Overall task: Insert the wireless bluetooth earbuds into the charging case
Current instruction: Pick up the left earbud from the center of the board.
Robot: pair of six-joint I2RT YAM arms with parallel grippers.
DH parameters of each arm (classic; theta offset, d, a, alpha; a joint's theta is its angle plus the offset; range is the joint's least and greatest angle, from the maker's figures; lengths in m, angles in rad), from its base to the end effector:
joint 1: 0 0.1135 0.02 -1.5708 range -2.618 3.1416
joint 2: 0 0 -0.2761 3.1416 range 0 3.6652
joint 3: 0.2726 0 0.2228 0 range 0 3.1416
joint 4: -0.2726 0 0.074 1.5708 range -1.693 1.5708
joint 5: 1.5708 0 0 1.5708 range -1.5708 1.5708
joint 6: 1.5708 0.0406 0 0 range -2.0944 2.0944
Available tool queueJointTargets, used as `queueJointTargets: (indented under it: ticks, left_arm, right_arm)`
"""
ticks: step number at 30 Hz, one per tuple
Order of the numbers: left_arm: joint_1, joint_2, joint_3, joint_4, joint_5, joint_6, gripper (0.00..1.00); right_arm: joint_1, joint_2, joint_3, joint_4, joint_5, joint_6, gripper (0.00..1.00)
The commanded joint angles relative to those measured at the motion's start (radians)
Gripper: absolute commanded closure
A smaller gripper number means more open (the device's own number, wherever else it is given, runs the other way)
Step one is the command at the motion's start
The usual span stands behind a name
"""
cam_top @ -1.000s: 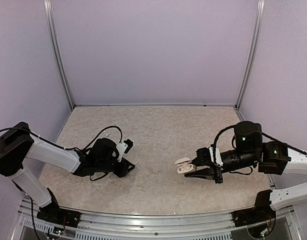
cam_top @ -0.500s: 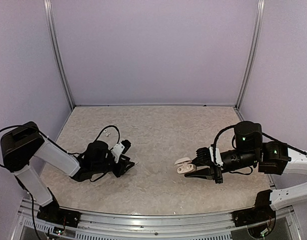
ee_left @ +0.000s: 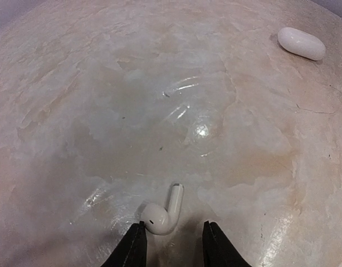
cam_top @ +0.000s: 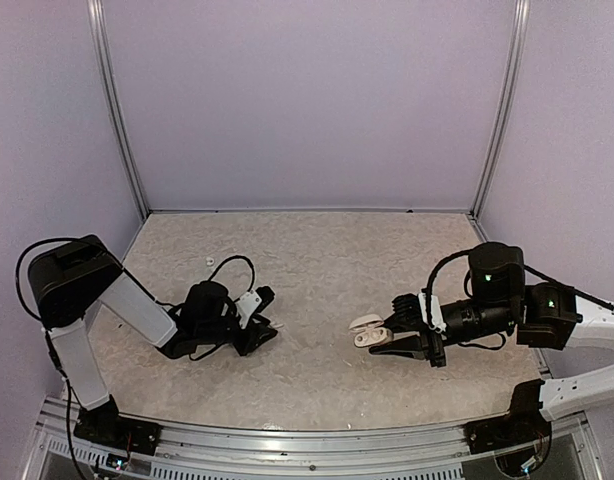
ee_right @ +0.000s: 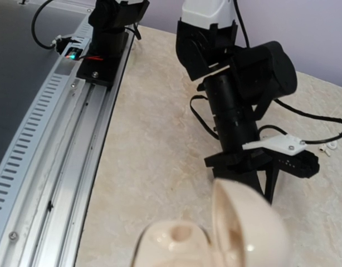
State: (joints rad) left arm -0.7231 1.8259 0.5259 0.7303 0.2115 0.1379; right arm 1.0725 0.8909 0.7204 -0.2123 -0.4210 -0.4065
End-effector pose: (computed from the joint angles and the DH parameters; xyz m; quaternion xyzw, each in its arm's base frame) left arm 0.2197 -0.2053 0.1286 0.4101 0.7717 -0.2263 0.4302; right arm 0.0672 0.1582 0.3094 -0.6325 0.5199 0.3426 0.4607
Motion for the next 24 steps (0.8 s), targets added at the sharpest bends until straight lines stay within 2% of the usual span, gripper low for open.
queueJointTargets:
  ticks: [1,14,24]
  left_arm:
    - [0.008,0.049,0.031,-0.003,0.001,0.04,0.64]
    - [0.056,0.122,0.074,0.001,0.022,0.077,0.54]
    - [0.054,0.155,0.108,-0.063,0.143,0.096,0.62]
  right_arm:
    - [0.011,-0.025,-0.001,-0.001,0.008,0.006,1.0]
    - [0.01,-0.027,0.002,-0.007,0.013,0.005,1.0]
    - [0.009,-0.046,0.001,-0.021,0.026,0.008,1.0]
